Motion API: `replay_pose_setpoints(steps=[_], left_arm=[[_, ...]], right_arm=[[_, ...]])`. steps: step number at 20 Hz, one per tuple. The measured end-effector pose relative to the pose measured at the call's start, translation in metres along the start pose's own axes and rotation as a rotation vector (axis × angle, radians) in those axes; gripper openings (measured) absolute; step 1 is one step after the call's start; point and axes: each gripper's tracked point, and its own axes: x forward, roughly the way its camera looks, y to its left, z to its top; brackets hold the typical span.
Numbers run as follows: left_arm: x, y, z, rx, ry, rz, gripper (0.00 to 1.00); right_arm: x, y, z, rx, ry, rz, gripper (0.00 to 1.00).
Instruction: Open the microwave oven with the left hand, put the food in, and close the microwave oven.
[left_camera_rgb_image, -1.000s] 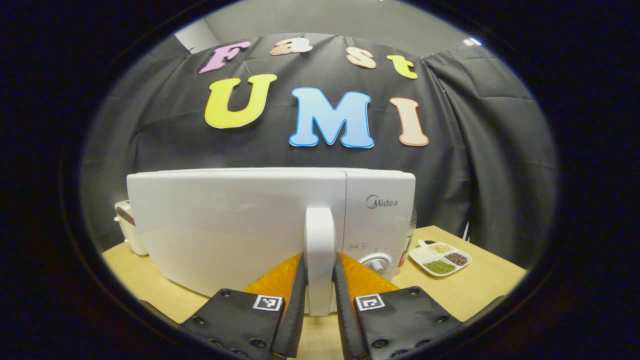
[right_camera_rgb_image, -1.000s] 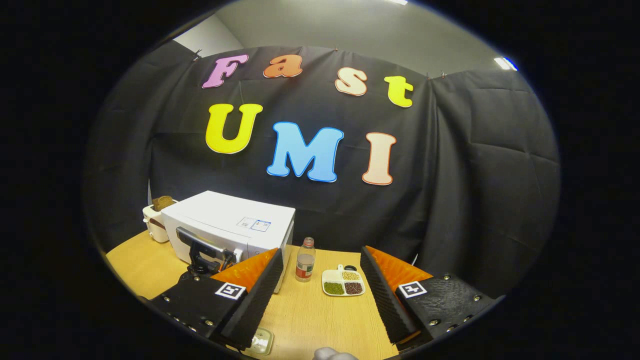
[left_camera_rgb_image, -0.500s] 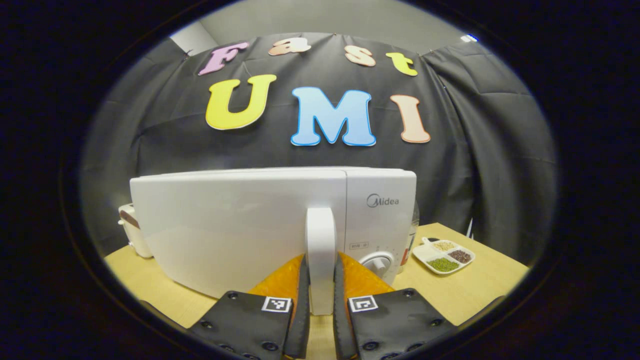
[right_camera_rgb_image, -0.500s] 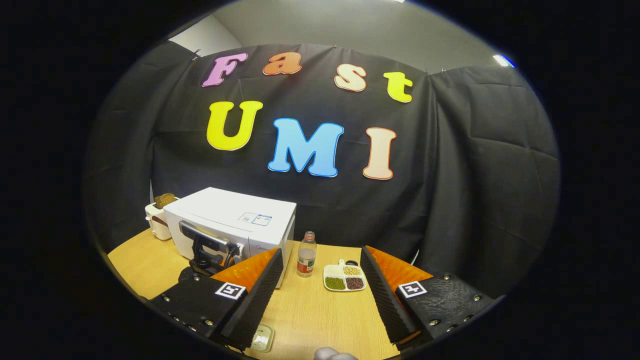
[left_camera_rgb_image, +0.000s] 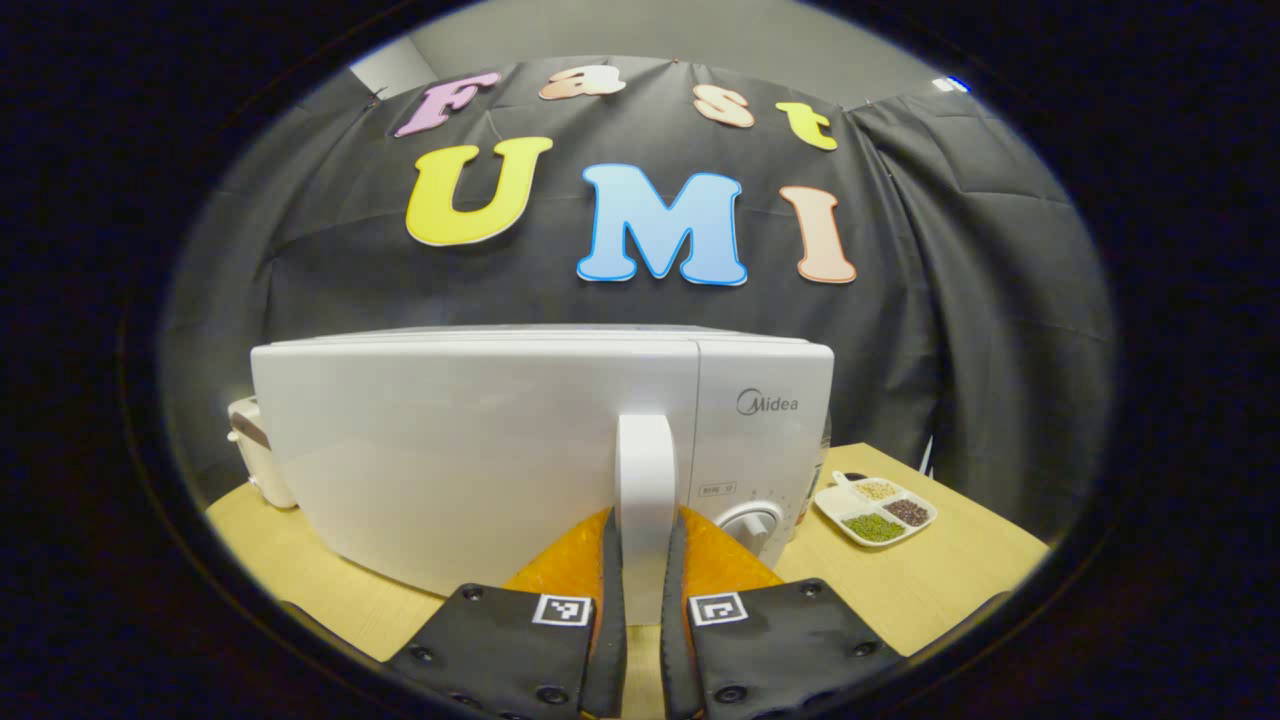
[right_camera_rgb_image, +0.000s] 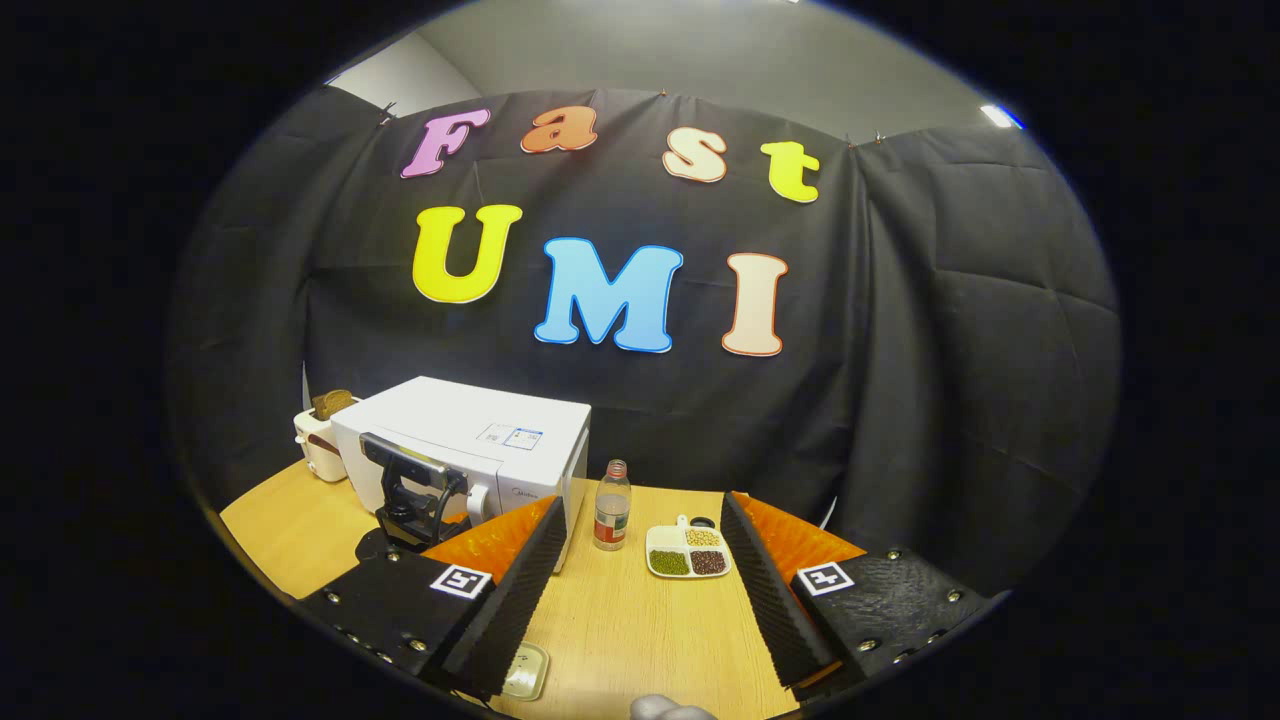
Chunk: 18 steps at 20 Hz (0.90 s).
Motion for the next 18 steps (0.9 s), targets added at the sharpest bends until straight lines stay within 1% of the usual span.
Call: replay_pose_setpoints(steps=[2, 3, 4, 5, 7, 9, 12, 14, 16, 18], left_arm=[[-0.003, 0.0, -0.001, 0.0, 0.012, 0.001, 0.22], [-0.014, 0.0, -0.011, -0.016, 0.05, 0.014, 0.22], [-0.031, 0.002, -0.008, 0.004, 0.019, 0.015, 0.22], [-0.046, 0.001, -0.001, 0.047, -0.024, 0.01, 0.22], [-0.075, 0.009, -0.01, 0.063, -0.027, -0.004, 0.22], [-0.099, 0.015, -0.016, 0.064, -0.004, -0.021, 0.22], [-0.13, 0.029, -0.02, 0.081, 0.022, -0.024, 0.22], [-0.149, 0.039, -0.025, 0.082, 0.036, -0.006, 0.23], [-0.17, 0.051, -0.028, 0.091, 0.055, 0.034, 0.24], [-0.191, 0.065, -0.029, 0.093, 0.056, 0.075, 0.28]], right_arm=[[-0.001, 0.0, 0.003, 0.002, -0.007, 0.004, 0.95], [-0.002, -0.001, 0.004, 0.001, -0.013, 0.005, 0.95], [-0.003, -0.001, 0.004, 0.0, -0.015, 0.007, 0.95], [-0.003, -0.001, 0.004, 0.002, -0.015, 0.009, 0.95], [-0.004, 0.001, 0.004, 0.016, -0.015, 0.023, 0.95], [-0.005, 0.007, 0.002, 0.027, -0.014, 0.039, 0.95], [-0.007, 0.034, -0.001, 0.058, -0.002, 0.095, 0.95], [-0.011, 0.051, 0.0, 0.056, -0.003, 0.135, 0.95], [-0.016, 0.068, 0.002, 0.041, -0.01, 0.17, 0.95], [-0.021, 0.084, 0.006, 0.033, -0.018, 0.209, 0.95]])
